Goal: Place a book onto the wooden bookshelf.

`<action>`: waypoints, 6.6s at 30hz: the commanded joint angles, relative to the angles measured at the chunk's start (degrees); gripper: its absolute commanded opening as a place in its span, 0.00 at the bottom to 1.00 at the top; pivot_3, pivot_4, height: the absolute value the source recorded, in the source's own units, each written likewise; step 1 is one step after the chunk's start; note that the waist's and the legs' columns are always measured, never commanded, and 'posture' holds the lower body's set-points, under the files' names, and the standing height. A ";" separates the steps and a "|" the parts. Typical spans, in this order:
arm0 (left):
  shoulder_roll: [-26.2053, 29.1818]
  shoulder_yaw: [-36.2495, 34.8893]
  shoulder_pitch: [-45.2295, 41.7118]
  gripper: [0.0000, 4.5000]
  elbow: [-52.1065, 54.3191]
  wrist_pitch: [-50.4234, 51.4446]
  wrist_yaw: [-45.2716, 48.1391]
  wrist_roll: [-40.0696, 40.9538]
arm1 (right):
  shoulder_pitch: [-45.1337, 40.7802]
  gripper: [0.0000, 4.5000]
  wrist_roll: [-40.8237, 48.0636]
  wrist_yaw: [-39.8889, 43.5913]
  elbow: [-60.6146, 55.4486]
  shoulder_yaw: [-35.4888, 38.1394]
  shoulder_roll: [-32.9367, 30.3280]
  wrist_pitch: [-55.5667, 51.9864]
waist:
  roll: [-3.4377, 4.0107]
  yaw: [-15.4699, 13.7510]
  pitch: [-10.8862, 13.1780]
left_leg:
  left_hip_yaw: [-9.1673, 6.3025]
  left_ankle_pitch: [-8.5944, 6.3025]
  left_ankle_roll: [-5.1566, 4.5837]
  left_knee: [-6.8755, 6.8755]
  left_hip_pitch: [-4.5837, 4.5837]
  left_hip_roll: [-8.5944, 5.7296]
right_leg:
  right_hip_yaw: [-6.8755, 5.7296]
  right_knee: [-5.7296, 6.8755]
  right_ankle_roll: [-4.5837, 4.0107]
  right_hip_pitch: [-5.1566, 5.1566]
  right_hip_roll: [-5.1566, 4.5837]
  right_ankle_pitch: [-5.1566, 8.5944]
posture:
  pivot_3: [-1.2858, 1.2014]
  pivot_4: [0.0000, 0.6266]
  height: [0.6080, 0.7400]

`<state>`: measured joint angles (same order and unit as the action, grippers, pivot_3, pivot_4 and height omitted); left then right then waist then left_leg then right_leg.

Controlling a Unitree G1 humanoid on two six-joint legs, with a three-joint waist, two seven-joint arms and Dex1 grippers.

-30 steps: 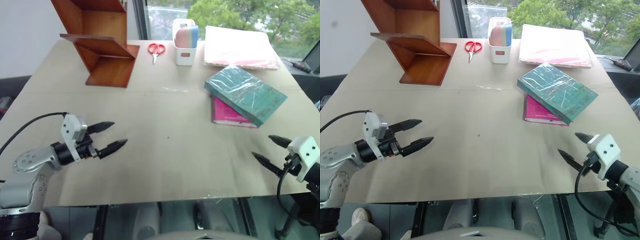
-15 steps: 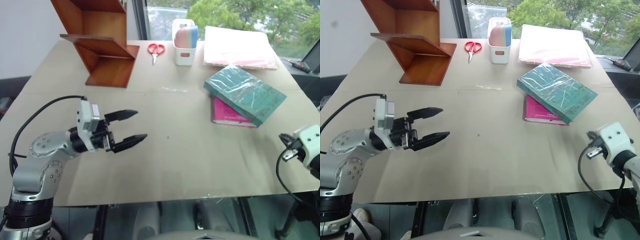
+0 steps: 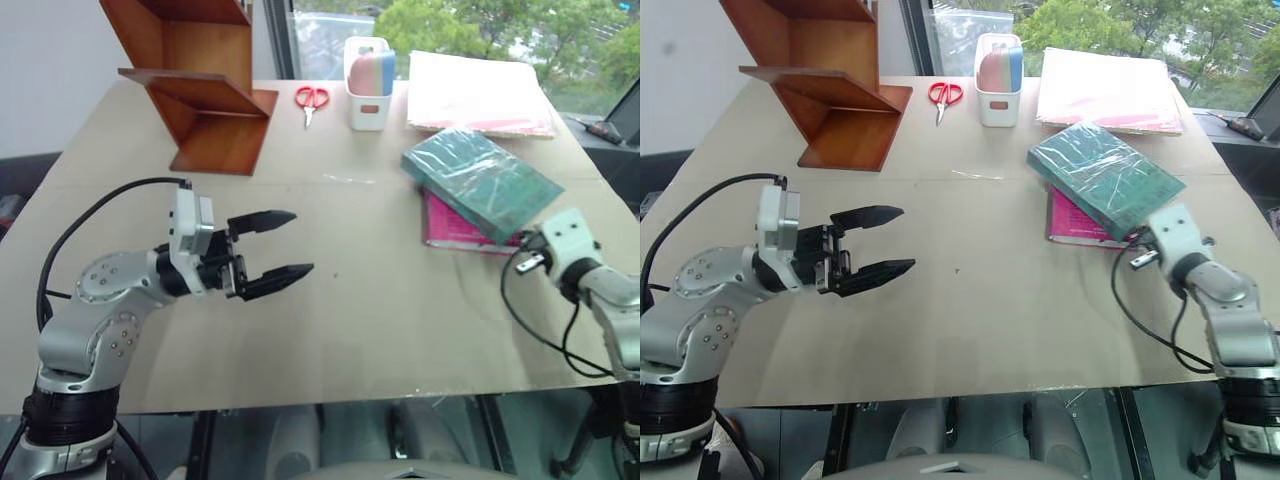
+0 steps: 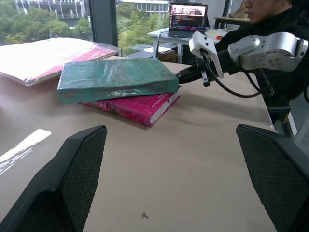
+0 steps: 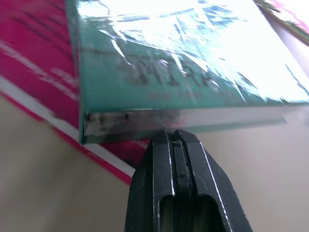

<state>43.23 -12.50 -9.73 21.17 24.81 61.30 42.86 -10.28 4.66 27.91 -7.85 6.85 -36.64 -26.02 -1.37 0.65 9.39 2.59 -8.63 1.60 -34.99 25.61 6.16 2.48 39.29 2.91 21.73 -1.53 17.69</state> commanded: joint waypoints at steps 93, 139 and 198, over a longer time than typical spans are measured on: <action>-11.13 10.24 -6.57 1.00 -3.91 4.88 -15.04 -12.56 | -32.30 0.01 -3.41 16.30 28.22 -9.67 4.93 6.56 | -0.02 0.22 0.02 | 0.17 -0.02 -0.02 -0.13 0.05 0.02 | 0.22 0.55 -0.03 0.40 0.07 0.00 | 0.52 0.24 1.00; -45.60 -10.08 -51.44 1.00 -72.49 33.84 -38.48 0.93 | 32.04 0.99 12.92 -4.55 -52.15 10.00 5.68 -2.38 | -0.09 0.02 0.17 | -0.47 -0.02 -0.02 -0.19 0.21 -0.20 | -0.14 0.31 0.10 0.16 0.05 0.10 | 0.52 0.24 1.00; -16.73 19.65 -50.37 0.01 -40.56 -27.58 -5.02 -35.12 | 8.42 1.00 7.34 -2.70 -31.84 -0.86 8.00 1.85 | 0.01 0.01 0.21 | -0.60 0.17 0.29 -0.01 0.18 -0.26 | -0.33 0.06 0.02 -0.03 0.00 0.05 | 0.52 0.24 1.00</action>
<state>22.90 4.65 -57.12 -21.40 11.41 53.27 14.87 -0.62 11.61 24.65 -40.02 6.16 -28.87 -26.49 -1.35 0.66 9.61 2.01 -8.48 1.86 -34.99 25.77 5.92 2.17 39.35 2.93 21.71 -1.52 17.74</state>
